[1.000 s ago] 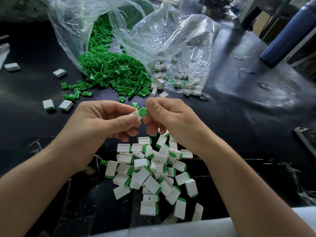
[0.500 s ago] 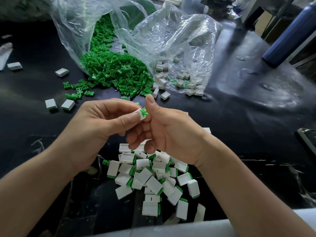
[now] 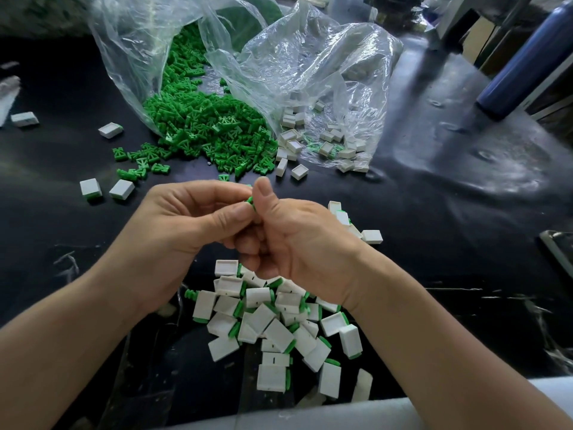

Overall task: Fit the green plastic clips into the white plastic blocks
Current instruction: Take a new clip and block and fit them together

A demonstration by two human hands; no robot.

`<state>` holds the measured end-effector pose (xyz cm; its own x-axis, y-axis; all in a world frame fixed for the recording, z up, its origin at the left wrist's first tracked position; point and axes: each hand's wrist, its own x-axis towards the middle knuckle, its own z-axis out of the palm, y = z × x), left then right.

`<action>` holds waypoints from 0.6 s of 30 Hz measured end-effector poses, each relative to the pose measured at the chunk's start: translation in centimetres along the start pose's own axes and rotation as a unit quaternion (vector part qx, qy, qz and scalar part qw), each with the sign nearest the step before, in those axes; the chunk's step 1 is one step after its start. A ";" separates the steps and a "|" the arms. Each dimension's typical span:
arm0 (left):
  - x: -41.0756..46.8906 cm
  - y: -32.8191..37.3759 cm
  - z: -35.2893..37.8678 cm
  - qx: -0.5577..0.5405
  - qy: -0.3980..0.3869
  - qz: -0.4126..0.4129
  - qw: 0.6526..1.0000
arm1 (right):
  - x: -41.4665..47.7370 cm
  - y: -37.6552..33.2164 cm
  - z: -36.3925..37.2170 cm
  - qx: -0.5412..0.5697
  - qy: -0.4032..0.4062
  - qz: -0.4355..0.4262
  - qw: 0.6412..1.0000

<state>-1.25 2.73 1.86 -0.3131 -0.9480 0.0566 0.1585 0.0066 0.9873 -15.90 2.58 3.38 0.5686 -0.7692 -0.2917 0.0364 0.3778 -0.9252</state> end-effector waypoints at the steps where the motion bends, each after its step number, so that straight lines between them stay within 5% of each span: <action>1: 0.0 -0.1 0.0 -0.004 0.001 -0.004 1.000 | 0.0 0.0 0.0 -0.002 -0.002 -0.003 1.000; 11: 0.1 0.4 0.3 -0.044 0.011 -0.007 0.999 | -0.1 -0.2 0.0 -0.002 -0.002 0.007 1.000; 18: 0.2 0.2 -0.2 -0.042 0.032 -0.020 0.998 | -0.1 -0.1 -0.5 -0.114 0.042 -0.027 0.992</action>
<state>-1.07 2.42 2.08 -0.2597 -0.9657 0.0058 0.2271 -0.0552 0.9723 -16.40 2.34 3.38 0.5006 -0.8288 -0.2501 -0.1271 0.2154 -0.9682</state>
